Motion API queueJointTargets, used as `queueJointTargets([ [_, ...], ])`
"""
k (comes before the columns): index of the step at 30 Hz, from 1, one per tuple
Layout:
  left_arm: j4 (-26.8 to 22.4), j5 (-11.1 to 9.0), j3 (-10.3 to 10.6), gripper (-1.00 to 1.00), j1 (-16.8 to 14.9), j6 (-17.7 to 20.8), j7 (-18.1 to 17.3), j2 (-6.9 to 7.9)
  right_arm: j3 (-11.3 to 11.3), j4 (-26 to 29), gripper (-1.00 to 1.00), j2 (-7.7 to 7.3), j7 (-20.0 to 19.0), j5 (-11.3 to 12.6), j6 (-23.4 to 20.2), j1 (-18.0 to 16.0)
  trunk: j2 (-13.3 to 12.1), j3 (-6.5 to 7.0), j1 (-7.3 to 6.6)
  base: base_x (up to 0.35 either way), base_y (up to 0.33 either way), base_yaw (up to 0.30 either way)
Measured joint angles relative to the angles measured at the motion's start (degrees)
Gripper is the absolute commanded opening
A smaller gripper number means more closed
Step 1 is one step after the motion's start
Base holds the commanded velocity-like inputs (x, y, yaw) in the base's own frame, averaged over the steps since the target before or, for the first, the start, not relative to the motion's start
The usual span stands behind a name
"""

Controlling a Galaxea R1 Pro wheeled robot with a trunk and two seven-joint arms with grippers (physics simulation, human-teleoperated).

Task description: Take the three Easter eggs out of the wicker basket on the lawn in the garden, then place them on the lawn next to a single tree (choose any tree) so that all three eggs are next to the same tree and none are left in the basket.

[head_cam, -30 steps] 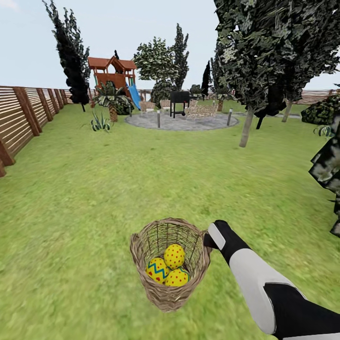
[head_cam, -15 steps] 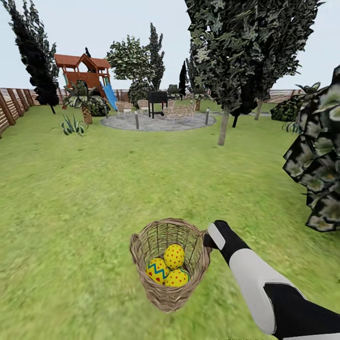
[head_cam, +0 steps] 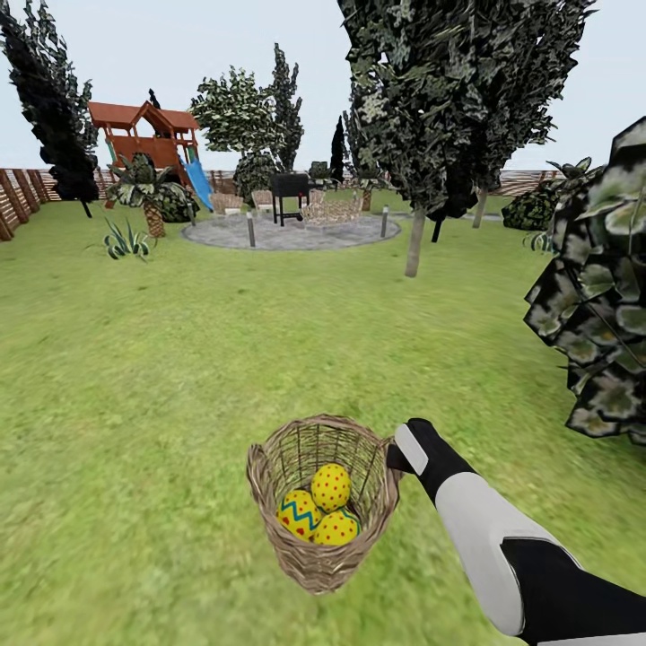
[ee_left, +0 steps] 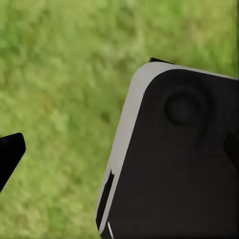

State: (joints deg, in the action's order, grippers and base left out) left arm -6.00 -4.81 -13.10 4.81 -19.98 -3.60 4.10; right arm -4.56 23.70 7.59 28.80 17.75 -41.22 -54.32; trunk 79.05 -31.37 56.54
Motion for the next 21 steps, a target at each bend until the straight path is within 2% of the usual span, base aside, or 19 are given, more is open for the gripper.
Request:
queueJointTargets([
  [3,0.0,0.0,-0.03,1.0,0.0,-0.26,-0.28,0.01,-0.04,0.01,-1.0,0.0,-0.04,0.05,0.05,0.0,-1.2,0.54,-0.66,0.0,0.0,0.0],
  [10,-0.06,-0.11,0.01,1.0,0.0,-1.15,-0.37,-0.05,-0.01,0.0,-1.0,0.0,-0.04,-0.09,-0.01,0.02,-1.22,0.54,-0.67,0.066,0.0,0.0],
  [21,0.0,0.01,-0.06,1.0,0.0,-1.62,-0.3,-0.14,0.1,-0.08,-1.0,0.0,0.03,-0.04,0.12,0.03,-1.21,0.54,-0.7,0.305,0.0,0.0],
])
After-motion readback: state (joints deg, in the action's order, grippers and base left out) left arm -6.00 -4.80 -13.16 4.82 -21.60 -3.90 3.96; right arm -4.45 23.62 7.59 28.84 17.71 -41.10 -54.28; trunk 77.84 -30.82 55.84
